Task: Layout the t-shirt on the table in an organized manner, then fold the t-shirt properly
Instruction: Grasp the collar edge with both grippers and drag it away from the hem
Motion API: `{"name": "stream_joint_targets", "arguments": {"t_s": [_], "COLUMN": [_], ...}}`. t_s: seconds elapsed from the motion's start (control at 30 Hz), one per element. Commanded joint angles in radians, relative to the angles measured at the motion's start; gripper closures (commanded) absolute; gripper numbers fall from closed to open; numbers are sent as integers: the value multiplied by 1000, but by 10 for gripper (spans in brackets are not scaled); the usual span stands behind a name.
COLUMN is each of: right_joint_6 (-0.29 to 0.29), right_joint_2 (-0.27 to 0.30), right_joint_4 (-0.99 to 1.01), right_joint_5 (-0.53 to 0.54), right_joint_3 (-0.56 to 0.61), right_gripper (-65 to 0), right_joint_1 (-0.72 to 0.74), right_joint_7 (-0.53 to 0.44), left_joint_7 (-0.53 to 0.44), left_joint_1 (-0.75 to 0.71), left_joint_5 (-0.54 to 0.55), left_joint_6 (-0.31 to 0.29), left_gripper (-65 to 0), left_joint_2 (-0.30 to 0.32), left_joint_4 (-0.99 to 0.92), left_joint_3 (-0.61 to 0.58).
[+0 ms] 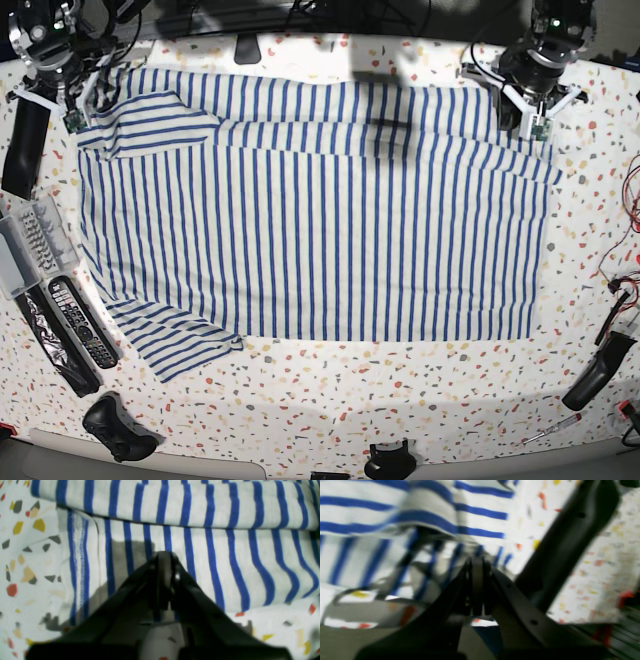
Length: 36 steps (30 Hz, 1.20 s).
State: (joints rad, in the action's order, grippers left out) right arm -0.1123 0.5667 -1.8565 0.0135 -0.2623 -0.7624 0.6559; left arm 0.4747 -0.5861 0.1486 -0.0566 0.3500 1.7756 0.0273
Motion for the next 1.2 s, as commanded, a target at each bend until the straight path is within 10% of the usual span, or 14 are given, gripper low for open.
{"name": "stream_joint_targets", "arguments": {"t_s": [0.0, 0.9, 1.17], "right_joint_6": [6, 30, 2], "right_joint_2": [3, -54, -54], "right_joint_4": [-16, -225, -173], "right_joint_5": [-15, -44, 98], "right_joint_3": [-8, -20, -19], "right_gripper": [0, 0, 0], "right_joint_1": [-6, -179, -37], "right_joint_7": [-7, 6, -37], "left_joint_7": [34, 26, 21], "left_joint_1": [-27, -195, -195], "left_joint_5": [-17, -17, -18], "left_joint_6": [14, 11, 11], "left_gripper": [0, 0, 0], "left_joint_2": [20, 85, 85], "left_joint_4": [4, 32, 71], "left_joint_3": [5, 6, 6]}}
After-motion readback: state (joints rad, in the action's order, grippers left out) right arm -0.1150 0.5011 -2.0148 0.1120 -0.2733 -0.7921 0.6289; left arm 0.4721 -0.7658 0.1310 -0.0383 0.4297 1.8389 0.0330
